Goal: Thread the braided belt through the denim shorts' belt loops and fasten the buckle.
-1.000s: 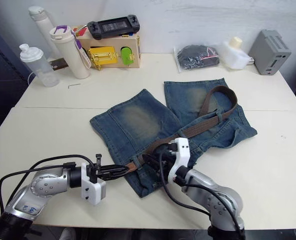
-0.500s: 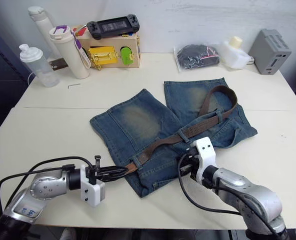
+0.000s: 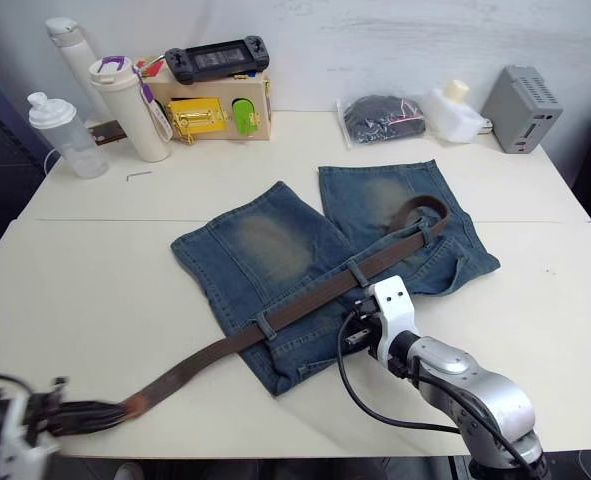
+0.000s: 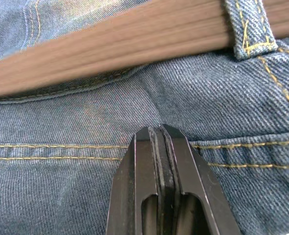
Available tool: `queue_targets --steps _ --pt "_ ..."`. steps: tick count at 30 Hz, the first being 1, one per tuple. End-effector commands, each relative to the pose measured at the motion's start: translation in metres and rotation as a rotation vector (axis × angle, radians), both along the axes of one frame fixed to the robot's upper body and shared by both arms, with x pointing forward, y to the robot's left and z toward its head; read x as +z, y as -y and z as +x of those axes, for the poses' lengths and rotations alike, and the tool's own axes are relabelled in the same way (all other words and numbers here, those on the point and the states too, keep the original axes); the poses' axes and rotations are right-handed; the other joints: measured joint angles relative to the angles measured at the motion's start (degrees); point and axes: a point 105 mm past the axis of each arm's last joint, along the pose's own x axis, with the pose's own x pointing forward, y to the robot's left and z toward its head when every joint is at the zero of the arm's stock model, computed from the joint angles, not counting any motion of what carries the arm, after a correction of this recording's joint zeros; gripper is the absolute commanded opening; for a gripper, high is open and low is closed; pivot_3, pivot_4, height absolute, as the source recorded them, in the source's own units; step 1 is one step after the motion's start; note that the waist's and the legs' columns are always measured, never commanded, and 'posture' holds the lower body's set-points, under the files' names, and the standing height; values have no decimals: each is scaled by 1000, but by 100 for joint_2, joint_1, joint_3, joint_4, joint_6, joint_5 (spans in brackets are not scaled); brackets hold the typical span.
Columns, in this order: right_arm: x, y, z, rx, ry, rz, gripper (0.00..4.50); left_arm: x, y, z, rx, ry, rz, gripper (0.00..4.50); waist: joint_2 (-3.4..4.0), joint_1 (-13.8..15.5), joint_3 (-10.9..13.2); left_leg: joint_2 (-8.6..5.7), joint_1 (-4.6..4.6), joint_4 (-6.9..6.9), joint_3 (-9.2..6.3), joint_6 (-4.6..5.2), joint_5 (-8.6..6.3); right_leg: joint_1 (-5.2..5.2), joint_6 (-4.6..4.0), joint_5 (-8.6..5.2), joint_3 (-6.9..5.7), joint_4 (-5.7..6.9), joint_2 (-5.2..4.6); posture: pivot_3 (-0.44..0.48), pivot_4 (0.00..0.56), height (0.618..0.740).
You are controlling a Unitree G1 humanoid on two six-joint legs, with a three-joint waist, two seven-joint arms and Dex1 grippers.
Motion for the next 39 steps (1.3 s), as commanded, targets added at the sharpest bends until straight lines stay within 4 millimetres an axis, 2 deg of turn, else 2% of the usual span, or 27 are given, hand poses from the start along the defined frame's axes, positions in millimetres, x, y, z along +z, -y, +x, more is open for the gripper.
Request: queue_targets --steps 1,4,8,11,13,17,19,21,22,24,26,27,29,31,32,34,36,37,39 --pt "-6 -11 -8 40 -62 37 73 0 -64 -41 177 -210 232 0 2 -29 1 0 2 -2 0 0 0 -1 0 0 0 4 0 0 150 740" --pt "-4 -14 -9 49 -63 53 73 6 -85 -51 266 -255 315 0 8 -67 1 -1 4 -9 2 1 -1 -4 0 0 -1 24 1 0 150 740" --pt "-1 -18 -8 60 -68 73 73 8 -109 -47 342 -219 451 0 8 -76 1 0 2 -13 5 1 -1 -10 0 0 0 38 3 0 150 740" --pt "0 -19 -8 68 -68 77 73 3 -116 -43 319 -168 505 0 15 -66 0 -1 4 -11 5 2 -1 -15 0 -1 4 61 2 0 150 740" --pt "2 -20 -6 71 -65 78 73 1 -111 -37 286 -122 483 0 49 -58 -8 -3 4 -12 7 3 -1 -17 1 -1 8 68 3 0 150 740" --pt "8 -18 -3 68 -56 97 0 13 -75 -5 218 2 261 1420 72 -22 -9 -2 -5 -14 8 1 -1 -39 1 -1 8 94 2 0 150 740" --pt "12 -16 -1 72 -54 107 0 23 -53 16 160 93 153 2303 64 33 -10 -4 -28 0 6 -5 3 -59 1 -1 7 113 -2 0 150 740" --pt "18 -16 0 86 -44 124 0 41 -21 40 72 205 24 3152 55 113 -12 -11 -32 10 6 -4 3 -61 1 -1 7 117 -11 0 150 740" --pt "22 -16 0 96 -39 135 0 50 -5 47 40 231 -34 3659 48 125 -10 -13 -35 16 4 -4 2 -60 1 -1 8 115 -14 0 150 740" --pt "35 -15 2 118 -20 191 0 72 39 54 4 220 -213 4352 -1 112 -1 -14 -45 24 1 -3 1 -61 0 0 13 111 -16 0 150 740" --pt "50 -15 2 147 1 248 0 86 74 51 -1 119 -349 4352 -43 100 7 -8 -61 29 -12 -9 -1 -63 -1 0 13 90 -12 0 150 740" --pt "57 -14 2 160 9 271 325 90 87 48 1 63 -393 4423 -52 99 4 -8 -66 33 -14 -7 -2 -57 -4 2 13 77 -12 0 150 740" --pt "70 -8 2 175 30 306 966 91 109 43 33 -73 -463 4451 -15 91 21 -11 -65 37 -10 2 -7 -22 -4 4 15 8 -12 0 150 740" --pt "89 7 1 192 84 305 2063 87 132 39 68 -193 -538 4451 29 76 41 -11 -65 31 -1 6 -8 -13 -4 4 16 -19 -12 0 150 740" --pt "95 12 1 197 100 299 2470 85 139 38 76 -232 -558 4451 44 77 50 -10 -66 27 2 8 -9 -14 -4 4 16 -23 -10 0 150 740" --pt "106 40 5 180 142 176 3379 81 161 37 83 -310 -624 4451 91 91 78 -6 -72 26 2 8 -9 -15 -4 4 14 -31 -6 0 150 740" --pt "112 63 9 176 169 44 4466 79 178 40 76 -358 -674 4451 96 109 83 -4 -91 45 1 15 -10 -16 -7 2 14 -41 -4 0 150 740" --pt "113 71 10 183 179 -9 4466 78 184 42 71 -373 -689 4451 99 117 85 -2 -93 48 -4 14 -10 -16 -7 2 10 -35 0 0 150 740" --pt "99 94 12 264 199 -304 4466 67 200 49 30 -390 -696 4451 131 173 86 -3 -94 66 -9 16 -9 -13 -7 2 8 -24 8 0 150 740"
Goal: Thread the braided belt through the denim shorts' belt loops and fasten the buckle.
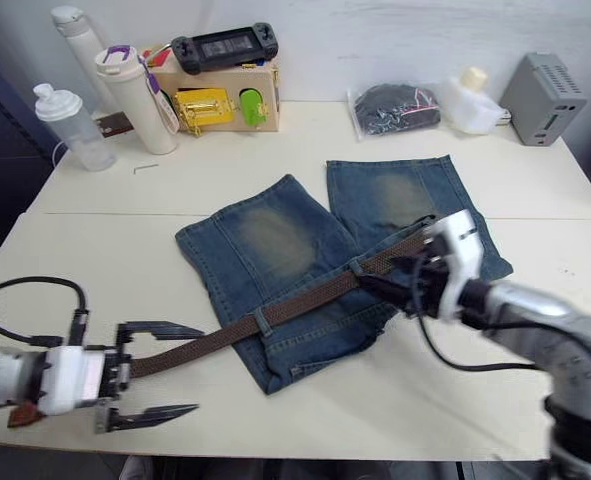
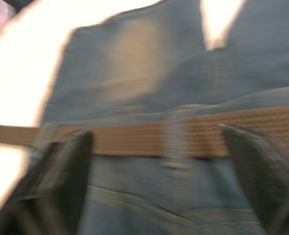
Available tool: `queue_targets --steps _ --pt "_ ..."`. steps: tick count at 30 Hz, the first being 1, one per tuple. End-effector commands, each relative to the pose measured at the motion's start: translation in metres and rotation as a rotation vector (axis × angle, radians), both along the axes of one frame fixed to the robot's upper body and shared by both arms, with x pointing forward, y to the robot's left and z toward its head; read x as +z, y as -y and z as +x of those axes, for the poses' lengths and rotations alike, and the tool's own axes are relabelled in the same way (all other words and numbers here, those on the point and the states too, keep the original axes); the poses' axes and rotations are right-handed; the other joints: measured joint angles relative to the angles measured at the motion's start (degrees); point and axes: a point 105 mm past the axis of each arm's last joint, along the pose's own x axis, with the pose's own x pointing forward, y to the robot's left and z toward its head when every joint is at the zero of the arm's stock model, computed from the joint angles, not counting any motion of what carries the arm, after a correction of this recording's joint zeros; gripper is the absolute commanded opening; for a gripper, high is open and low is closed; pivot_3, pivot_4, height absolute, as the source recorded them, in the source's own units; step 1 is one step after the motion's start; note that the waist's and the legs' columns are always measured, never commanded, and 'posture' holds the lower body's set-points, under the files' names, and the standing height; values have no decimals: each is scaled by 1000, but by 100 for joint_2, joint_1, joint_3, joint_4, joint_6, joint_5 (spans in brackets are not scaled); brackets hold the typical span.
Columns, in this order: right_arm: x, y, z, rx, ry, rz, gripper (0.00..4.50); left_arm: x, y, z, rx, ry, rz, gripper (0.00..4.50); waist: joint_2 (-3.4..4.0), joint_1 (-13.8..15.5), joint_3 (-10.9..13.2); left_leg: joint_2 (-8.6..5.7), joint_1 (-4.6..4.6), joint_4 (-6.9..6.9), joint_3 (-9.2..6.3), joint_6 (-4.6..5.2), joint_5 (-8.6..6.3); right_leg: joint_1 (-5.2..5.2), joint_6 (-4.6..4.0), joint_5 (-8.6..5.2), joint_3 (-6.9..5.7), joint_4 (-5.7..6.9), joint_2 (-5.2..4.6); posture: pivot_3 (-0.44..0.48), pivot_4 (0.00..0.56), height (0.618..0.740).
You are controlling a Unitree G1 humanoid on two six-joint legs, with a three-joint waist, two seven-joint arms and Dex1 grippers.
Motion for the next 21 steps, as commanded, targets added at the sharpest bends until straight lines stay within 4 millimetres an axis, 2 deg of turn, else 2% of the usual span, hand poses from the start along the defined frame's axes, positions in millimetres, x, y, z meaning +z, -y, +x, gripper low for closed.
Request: queue_targets --steps 1,3,6,8,11,14,16,17,19,21 --pt "-17 27 0 173 92 -440 4466 -18 26 7 -60 -75 1 4451 39 85 1 -11 0 12 2 8 -1 3 1 0 4 8 -3 0 150 740" --pt "-38 44 1 303 112 -708 4466 -30 38 14 -86 -92 15 4451 14 93 5 -18 1 36 16 22 -6 5 8 -4 5 25 -1 0 150 740" --pt "-61 65 16 391 174 -955 4466 -46 54 21 -132 -95 67 4451 -14 46 11 -19 5 47 27 22 -7 4 9 -4 12 36 -2 0 150 740" --pt "-67 68 26 417 222 -1024 4466 -52 61 23 -147 -122 85 4451 -13 -7 11 -21 6 46 30 22 -7 3 9 -3 13 35 -6 0 150 740" --pt "-66 66 40 416 299 -1053 4466 -64 66 23 -162 -156 142 4451 -34 -46 6 -9 16 43 35 22 -7 7 9 -3 6 34 -3 0 150 740" --pt "-69 80 49 394 297 -1154 4466 -88 62 30 -136 -137 262 4451 -33 -23 5 -7 35 41 44 22 -7 19 9 -3 8 36 -3 0 150 740" --pt "-71 87 52 373 264 -1174 4500 -94 63 37 -95 -114 280 3925 -47 -5 -3 -8 42 42 44 22 -7 26 9 -3 10 37 -5 0 150 740" --pt "-74 89 51 365 234 -1170 4243 -98 61 39 -91 -96 305 3613 -59 22 -11 -9 48 45 44 22 -7 32 9 -3 11 37 -8 0 150 740" --pt "-77 90 50 359 197 -1168 3642 -102 58 42 -88 -63 340 2784 -84 79 -28 -10 59 47 39 21 -7 46 9 -3 12 32 -11 0 150 740" --pt "-77 90 51 345 175 -1160 2648 -104 54 47 -76 -31 366 1860 -83 118 -37 -9 72 46 37 20 -8 58 9 -3 13 24 -12 0 150 740"
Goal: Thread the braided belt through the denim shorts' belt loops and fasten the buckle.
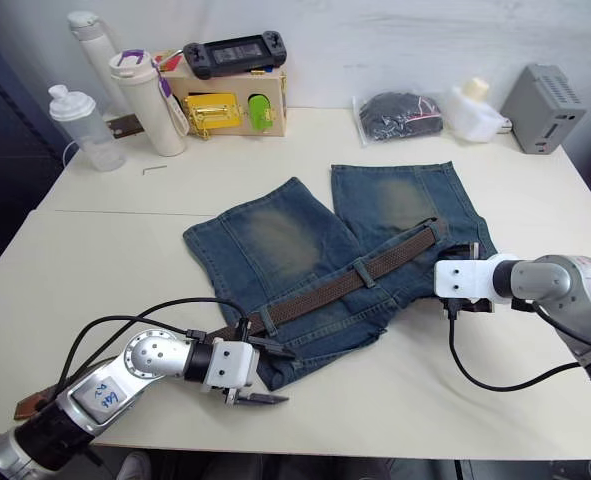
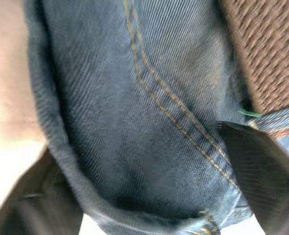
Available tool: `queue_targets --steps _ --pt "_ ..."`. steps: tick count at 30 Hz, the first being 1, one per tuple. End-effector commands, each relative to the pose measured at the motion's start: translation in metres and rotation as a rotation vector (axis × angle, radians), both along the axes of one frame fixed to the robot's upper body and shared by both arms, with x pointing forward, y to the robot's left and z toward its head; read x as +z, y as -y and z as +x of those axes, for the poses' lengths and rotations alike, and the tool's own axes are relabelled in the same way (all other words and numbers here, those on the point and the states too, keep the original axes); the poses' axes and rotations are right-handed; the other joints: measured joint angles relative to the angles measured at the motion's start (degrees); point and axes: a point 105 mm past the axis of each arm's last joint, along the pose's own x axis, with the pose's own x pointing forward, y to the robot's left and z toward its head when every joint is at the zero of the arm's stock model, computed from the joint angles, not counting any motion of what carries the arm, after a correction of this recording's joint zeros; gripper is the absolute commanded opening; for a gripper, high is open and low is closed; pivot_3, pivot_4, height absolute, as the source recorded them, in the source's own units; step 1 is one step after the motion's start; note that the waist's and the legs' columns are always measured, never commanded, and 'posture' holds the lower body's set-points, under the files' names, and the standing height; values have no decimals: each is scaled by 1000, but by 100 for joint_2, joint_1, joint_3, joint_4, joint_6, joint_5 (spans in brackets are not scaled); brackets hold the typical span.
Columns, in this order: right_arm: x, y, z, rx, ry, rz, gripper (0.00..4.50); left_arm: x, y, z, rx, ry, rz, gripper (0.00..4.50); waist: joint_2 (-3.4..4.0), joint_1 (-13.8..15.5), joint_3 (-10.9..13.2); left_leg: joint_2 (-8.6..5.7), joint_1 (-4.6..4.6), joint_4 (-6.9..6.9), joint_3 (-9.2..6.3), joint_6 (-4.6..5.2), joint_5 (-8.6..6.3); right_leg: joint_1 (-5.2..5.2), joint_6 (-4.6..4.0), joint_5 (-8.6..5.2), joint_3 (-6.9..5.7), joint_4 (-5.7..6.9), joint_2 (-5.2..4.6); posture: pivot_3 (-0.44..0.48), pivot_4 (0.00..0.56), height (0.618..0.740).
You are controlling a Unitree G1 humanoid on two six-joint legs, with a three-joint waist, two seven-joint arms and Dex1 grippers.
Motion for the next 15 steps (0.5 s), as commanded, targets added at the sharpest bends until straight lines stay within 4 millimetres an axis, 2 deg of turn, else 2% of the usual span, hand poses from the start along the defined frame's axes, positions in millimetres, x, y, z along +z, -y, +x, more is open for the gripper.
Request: queue_targets --steps 1,2,4,5,7,10,12,15 --pt "-11 12 -1 -94 -52 -21 2189 -20 -18 8 41 14 113 1418 6 16 -9 0 1 0 0 0 0 1 0 0 1 0 -1 0 150 740" --pt "-10 12 -1 -101 -52 -18 1665 -20 -20 10 42 21 120 962 5 21 -11 0 2 -1 0 -1 -1 1 0 0 1 0 -1 0 150 740" --pt "-9 1 -2 -109 -65 32 672 -19 -40 23 69 48 166 203 7 24 -12 0 2 -1 -2 -2 -1 -1 0 0 0 -1 -1 0 150 740" --pt "-9 -4 -3 -112 -70 55 155 -19 -48 28 78 61 187 155 11 21 -15 0 2 -1 -3 -3 -1 -1 0 0 0 0 -1 0 150 740" --pt "-8 -10 -3 -125 -71 85 45 -20 -62 37 89 91 227 155 14 10 -18 3 4 -1 -3 -9 0 -7 0 0 -2 -1 2 0 150 740" --pt "-10 -45 -3 -169 -85 255 45 -10 -132 89 236 216 416 155 19 11 -34 5 12 -5 -5 -19 4 -11 0 0 -6 6 4 0 150 740" --pt "-14 -60 -6 -192 -92 302 45 7 -166 108 259 315 531 155 12 -22 -41 14 17 -5 -13 -37 15 -14 -3 1 -12 20 16 0 150 740" --pt "-16 -65 1 -246 -33 293 45 29 -182 127 283 399 581 155 34 -118 -52 19 17 -17 -14 -41 17 -33 -7 1 -3 43 31 0 150 740"
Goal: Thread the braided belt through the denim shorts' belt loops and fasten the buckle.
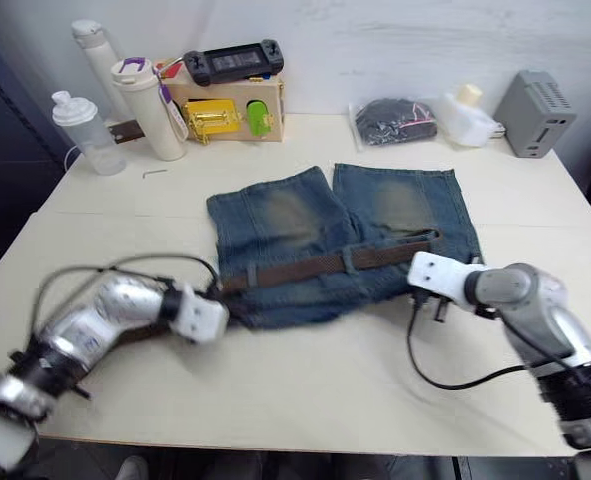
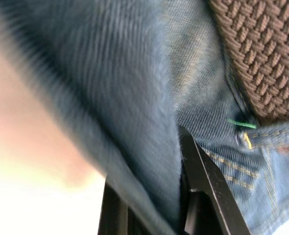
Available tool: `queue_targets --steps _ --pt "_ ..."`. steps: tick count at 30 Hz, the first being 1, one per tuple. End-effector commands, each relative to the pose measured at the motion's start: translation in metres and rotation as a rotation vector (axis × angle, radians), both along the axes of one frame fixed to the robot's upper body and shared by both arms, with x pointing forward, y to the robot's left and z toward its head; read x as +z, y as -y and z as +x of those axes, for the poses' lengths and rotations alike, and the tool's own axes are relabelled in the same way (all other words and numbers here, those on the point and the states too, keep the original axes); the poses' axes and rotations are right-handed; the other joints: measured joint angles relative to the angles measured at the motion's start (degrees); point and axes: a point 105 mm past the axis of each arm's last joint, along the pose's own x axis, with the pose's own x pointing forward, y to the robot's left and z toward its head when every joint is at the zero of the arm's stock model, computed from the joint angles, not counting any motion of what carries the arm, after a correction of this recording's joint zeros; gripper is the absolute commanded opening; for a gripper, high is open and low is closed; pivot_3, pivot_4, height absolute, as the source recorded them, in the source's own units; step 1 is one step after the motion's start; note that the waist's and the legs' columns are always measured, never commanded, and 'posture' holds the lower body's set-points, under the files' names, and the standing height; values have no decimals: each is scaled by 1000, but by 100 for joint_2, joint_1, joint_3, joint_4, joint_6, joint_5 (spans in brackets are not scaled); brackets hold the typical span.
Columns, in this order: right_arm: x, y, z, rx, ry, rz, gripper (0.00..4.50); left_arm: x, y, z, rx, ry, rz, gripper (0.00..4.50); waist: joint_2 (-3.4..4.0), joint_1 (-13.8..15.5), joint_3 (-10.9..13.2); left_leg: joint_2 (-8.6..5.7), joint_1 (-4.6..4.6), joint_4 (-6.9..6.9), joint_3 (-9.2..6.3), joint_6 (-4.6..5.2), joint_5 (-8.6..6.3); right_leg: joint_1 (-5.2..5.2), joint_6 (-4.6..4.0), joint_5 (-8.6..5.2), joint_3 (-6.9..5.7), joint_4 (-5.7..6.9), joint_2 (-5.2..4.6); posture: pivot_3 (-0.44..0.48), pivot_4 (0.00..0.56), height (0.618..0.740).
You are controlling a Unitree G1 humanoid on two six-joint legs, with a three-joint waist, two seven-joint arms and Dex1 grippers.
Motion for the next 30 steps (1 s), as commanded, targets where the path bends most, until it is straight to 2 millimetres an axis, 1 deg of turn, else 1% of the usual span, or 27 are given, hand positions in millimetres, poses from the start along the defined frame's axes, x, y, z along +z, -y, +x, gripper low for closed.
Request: queue_targets --steps 1,3,5,6,9,11,13,16,19,23,27,30 --pt "-1 16 10 -137 44 -52 45 -10 -61 11 194 -26 148 155 10 -28 -3 -2 -11 -1 0 3 -3 -13 0 0 -2 25 -3 0 150 740" --pt "-2 16 15 -159 66 -61 45 -7 -60 16 194 -13 142 155 6 -31 -2 -21 -18 5 -6 11 -7 -37 0 0 -8 65 -24 0 150 740" --pt "-3 20 22 -171 110 -109 45 -8 -54 17 183 -32 98 155 5 -28 -2 -41 -23 8 -11 15 -9 -43 1 1 -9 69 -44 0 150 740" --pt "-5 22 26 -180 128 -122 45 -11 -48 14 163 -53 72 155 4 -26 -2 -49 -23 9 -12 17 -10 -41 1 1 -8 68 -53 0 150 740" --pt "-6 30 35 -212 173 -150 45 -24 -29 -1 81 -128 5 155 1 -31 -6 -53 -21 15 -14 18 -11 -35 1 1 -8 48 -58 0 150 740" --pt "-5 41 44 -240 208 -193 45 -28 -11 -11 40 -177 -81 155 4 -32 -7 -53 -17 14 -14 17 -11 -36 1 1 -8 50 -59 0 150 740" --pt "-4 49 51 -267 231 -216 45 -33 -3 -18 25 -199 -106 155 3 -23 -8 -53 -16 13 -17 18 -11 -36 1 1 -6 54 -61 0 150 740" --pt "-4 51 57 -275 240 -218 45 -38 -4 -19 51 -204 -95 155 0 21 -9 -62 -17 21 -36 18 -11 -26 2 1 -4 51 -63 0 150 740" --pt "-7 50 57 -267 227 -207 45 -40 -8 -19 75 -195 -85 155 -2 19 -13 -63 -17 21 -36 18 -11 -24 2 1 -6 49 -63 0 150 740" --pt "-11 49 53 -258 197 -197 45 -41 -14 -15 107 -171 -71 155 -3 22 -17 -63 -14 21 -36 19 -11 -23 2 1 -6 50 -63 0 150 740" --pt "-17 53 47 -256 159 -222 45 -39 -22 -8 142 -134 -44 155 -3 36 -26 -63 -11 20 -36 19 -11 -21 2 1 -7 51 -62 0 150 740" --pt "-19 56 47 -263 158 -235 45 -40 -24 -7 144 -124 -26 155 -3 54 -31 -63 -11 20 -36 18 -11 -21 2 1 -7 50 -61 0 150 740"
